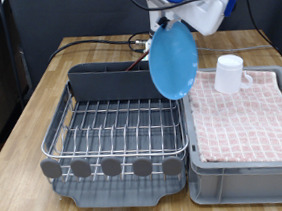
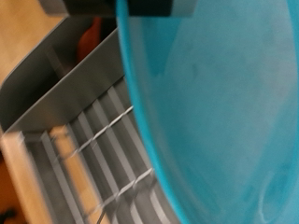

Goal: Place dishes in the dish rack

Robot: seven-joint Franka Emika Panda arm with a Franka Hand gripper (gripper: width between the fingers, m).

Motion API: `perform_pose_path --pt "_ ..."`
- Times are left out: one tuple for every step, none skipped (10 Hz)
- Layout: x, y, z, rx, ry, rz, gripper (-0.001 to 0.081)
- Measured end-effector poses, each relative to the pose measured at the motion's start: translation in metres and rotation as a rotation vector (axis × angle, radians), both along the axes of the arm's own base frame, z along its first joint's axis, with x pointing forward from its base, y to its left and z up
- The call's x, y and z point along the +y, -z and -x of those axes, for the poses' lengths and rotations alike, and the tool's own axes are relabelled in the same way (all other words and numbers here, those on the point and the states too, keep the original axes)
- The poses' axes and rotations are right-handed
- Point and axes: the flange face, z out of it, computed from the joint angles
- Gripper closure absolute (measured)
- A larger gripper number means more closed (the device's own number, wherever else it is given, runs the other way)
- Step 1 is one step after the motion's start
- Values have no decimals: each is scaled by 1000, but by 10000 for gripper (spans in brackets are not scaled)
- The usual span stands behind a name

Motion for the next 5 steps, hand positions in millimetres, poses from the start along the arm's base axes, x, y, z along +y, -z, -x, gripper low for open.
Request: perform_pose_path --pt "-18 -6 -4 10 -85 10 783" --pt "-35 -13 -10 7 -193 7 783" --pt "-54 -18 -12 16 -231 -6 783" --pt "-60 -21 -12 24 -260 -15 783" --pt "-59 -20 -12 23 -254 -13 783"
